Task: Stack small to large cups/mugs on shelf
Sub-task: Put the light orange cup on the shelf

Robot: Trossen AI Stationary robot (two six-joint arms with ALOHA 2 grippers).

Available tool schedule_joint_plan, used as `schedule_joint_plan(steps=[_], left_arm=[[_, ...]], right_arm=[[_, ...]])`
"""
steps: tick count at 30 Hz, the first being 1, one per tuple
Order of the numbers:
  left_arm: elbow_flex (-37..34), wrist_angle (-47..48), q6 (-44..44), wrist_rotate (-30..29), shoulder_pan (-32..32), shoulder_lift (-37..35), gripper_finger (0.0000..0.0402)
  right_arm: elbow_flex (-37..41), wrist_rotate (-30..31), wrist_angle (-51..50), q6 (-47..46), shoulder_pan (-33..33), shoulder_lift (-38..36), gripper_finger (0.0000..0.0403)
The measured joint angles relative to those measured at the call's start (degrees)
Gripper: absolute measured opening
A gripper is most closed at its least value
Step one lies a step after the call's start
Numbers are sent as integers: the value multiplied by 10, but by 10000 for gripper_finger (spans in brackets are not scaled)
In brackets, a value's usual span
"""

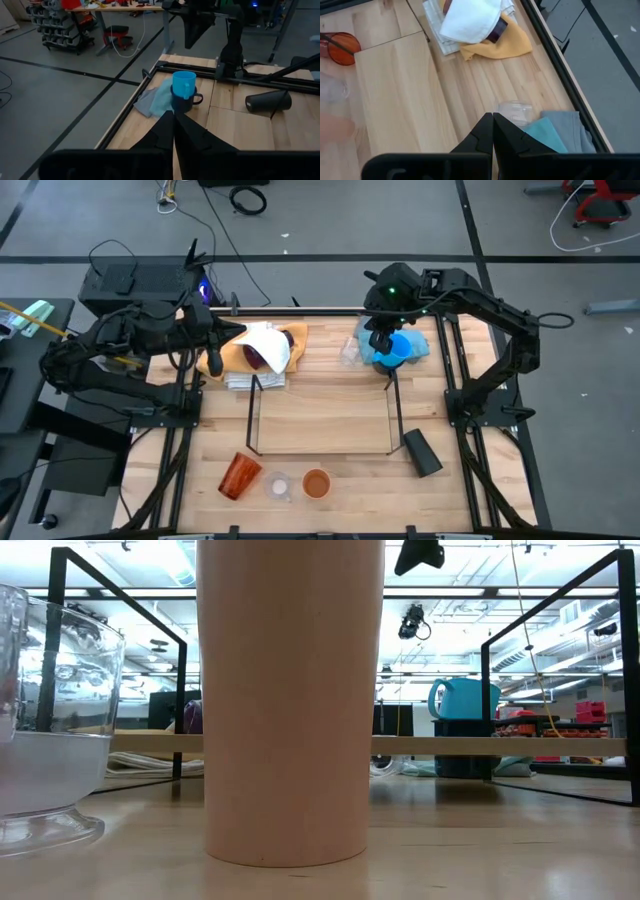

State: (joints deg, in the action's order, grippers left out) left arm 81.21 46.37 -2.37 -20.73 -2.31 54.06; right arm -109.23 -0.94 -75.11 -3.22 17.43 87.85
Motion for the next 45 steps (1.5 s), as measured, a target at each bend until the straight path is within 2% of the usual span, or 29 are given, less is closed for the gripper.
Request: schedule_joint_plan(steps=[19,27,34,36,39,41,45], left_arm=[[0,4,1,0,-2,0,22],[0,6,0,0,-2,0,12],[0,6,0,0,-2,0,23],[0,6,0,0,-2,0,24],[0,6,0,0,-2,0,19],[0,6,0,0,-2,0,15],[0,6,0,0,-2,0,13]], right_arm=[[0,0,0,3,0,0,16],[0,-1,0,4,0,0,16],[0,-16,0,4,0,-1,16],[0,-36,1,1,0,-1,16],[0,-135,22,-2,-17,-1,16],[0,-186,59,-2,-55,-1,16],[0,-173,115,15,-149,3,16]])
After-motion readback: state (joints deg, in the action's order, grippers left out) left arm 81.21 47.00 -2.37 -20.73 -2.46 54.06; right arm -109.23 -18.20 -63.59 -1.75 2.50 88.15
